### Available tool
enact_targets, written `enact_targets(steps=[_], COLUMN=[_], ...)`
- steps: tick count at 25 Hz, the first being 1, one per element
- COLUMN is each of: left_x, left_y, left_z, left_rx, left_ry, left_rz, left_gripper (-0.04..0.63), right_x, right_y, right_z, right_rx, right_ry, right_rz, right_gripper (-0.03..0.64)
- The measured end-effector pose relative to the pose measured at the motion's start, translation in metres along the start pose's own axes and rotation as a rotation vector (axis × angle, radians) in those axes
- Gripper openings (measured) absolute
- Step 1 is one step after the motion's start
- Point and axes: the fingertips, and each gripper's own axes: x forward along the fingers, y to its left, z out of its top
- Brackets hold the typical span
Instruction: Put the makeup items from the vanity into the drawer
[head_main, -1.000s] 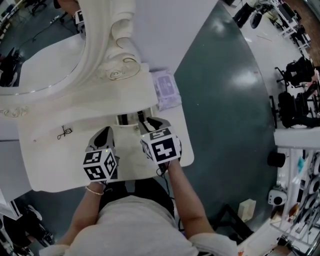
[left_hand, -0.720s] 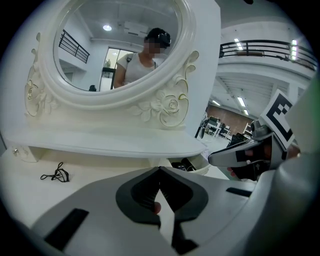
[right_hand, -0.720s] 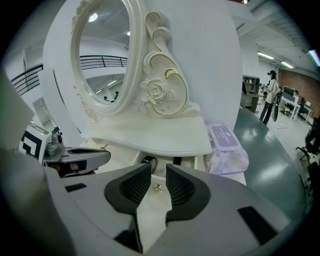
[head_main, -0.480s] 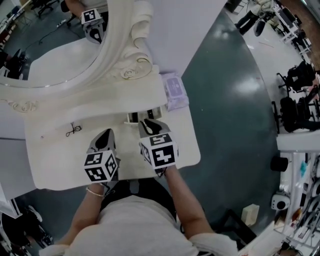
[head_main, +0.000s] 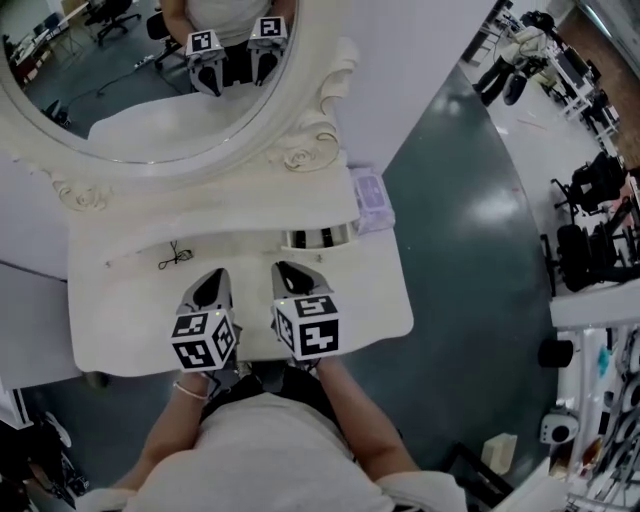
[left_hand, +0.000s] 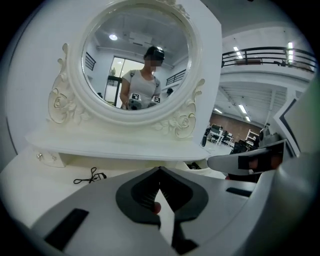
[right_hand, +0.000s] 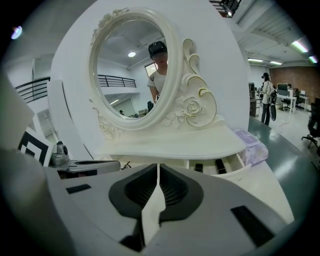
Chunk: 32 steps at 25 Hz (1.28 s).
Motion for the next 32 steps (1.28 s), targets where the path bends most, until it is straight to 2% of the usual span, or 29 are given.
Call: enact_targets(steps=[8, 19, 32], left_x=[-0.035, -0.052, -0.05], left_y=[0.042, 0.058, 0.097], left_z=[0.013, 0.018, -0.008], left_rx=[-0.039, -0.037, -0.144], left_ry=[-0.061, -0.095, -0.044], left_rz=[0.031, 0.032, 0.101], left_gripper=[0.003, 0.003, 0.003], right_x=[0.001, 0.003, 0.032], right_y=[0.036, 0.05, 0.067], right_z=[-0.002, -0.003, -0.018], right_rx=[0.036, 0.041, 0.022], right_ry=[-0.032, -0.032, 0.047], right_rz=[-0.019, -0.035, 0.0], right_gripper=[0.021, 0.021, 0.021])
